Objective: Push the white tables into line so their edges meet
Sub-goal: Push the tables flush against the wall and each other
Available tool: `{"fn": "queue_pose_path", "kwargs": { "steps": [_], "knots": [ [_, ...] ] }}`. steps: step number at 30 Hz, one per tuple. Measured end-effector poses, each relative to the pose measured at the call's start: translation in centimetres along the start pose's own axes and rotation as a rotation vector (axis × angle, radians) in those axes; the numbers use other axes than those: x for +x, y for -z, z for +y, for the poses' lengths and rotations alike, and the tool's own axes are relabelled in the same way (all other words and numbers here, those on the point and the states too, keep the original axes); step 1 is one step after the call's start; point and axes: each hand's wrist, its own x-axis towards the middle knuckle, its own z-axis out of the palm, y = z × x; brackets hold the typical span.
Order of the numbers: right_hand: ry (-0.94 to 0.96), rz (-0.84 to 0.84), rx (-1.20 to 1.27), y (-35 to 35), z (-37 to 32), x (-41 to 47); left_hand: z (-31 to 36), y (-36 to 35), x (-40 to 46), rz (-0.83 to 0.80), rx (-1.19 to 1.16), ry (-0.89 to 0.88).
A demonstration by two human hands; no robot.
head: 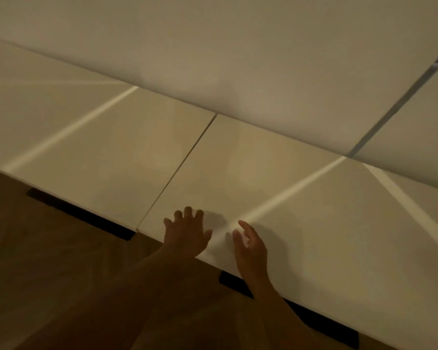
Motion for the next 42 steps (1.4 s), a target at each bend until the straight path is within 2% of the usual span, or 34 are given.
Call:
{"fn": "queue_pose_path", "kwargs": {
  "steps": [6,10,14,18,28,37,42],
  "knots": [
    [0.081,0.02,-0.184,2.8,-3.1,5.1,4.4,3.5,4.1,0.048,-0.109,-0.11],
    [0.082,0.109,-0.255,4.9,-4.0,10.7,5.8,5.8,8.4,0.087,-0.116,-0.172],
    [0.115,0.153,-0.372,6.3,-4.7,18.9,7.5,8.0,15.5,0.106,-0.095,-0.205],
    [0.125,0.182,-0.374,6.2,-6.0,27.4,9.3,9.5,23.8,0.154,-0.122,-0.197],
    [0.104,0.214,-0.474,4.4,-5.9,38.7,10.6,7.9,35.2,0.119,-0.108,-0.249],
    [0.101,0.293,-0.476,1.9,-4.9,46.8,11.2,6.7,44.9,0.135,-0.137,-0.419],
    [0.109,0.35,-0.657,0.2,-4.4,49.3,8.8,5.4,49.4,0.166,-0.081,-0.46]
  ]
}}
